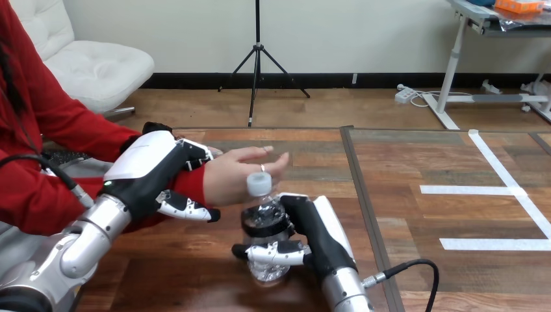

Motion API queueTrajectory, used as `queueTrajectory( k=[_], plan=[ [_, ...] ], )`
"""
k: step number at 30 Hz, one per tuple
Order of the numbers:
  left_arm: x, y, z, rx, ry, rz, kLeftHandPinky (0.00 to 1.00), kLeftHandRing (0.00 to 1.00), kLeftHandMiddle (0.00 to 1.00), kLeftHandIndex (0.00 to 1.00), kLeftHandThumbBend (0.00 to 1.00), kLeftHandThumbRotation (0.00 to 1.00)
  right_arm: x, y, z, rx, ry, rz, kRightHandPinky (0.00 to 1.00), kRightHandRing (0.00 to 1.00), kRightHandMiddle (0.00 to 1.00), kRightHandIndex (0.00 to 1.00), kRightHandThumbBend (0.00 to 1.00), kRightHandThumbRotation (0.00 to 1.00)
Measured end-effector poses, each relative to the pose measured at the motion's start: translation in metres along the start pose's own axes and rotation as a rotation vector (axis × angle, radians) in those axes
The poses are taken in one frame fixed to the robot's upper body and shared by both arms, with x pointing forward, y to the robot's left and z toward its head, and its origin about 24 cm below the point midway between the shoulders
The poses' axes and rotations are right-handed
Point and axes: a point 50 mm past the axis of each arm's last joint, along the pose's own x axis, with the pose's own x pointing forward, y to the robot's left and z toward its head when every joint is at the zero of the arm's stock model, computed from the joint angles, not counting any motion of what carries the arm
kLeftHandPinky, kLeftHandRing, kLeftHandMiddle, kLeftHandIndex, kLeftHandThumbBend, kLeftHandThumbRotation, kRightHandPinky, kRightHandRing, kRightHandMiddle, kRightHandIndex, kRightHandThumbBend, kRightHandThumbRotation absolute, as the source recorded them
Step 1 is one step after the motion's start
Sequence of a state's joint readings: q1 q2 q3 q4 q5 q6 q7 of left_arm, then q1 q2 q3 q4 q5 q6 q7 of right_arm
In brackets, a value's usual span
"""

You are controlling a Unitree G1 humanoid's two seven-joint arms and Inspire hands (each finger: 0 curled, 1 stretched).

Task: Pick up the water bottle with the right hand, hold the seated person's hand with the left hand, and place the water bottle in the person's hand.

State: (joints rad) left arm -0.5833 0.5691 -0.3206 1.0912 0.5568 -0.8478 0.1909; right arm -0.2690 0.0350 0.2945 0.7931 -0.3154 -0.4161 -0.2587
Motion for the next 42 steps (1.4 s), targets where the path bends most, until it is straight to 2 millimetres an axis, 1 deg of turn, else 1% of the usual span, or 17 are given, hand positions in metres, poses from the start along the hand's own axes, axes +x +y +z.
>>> queueTrajectory(
  k=[17,28,42],
  plan=[
    [-0.002,0.002,-0.001,-0.007,-0.004,0.013,0.29,0.35,0.41,0.42,0.78,0.0,0.013,-0.009,-0.003,-0.014,0.011,-0.025,0.36,0.45,0.51,0.48,0.82,0.0],
    [-0.003,0.001,0.0,-0.012,-0.019,0.012,0.3,0.36,0.42,0.43,0.79,0.02,0.018,-0.011,-0.003,-0.028,0.017,-0.039,0.37,0.46,0.51,0.49,0.83,0.0],
    [-0.004,0.0,0.003,-0.014,-0.039,0.008,0.31,0.36,0.42,0.43,0.79,0.03,0.023,-0.014,-0.004,-0.042,0.037,-0.048,0.38,0.44,0.5,0.48,0.85,0.0]
  ],
)
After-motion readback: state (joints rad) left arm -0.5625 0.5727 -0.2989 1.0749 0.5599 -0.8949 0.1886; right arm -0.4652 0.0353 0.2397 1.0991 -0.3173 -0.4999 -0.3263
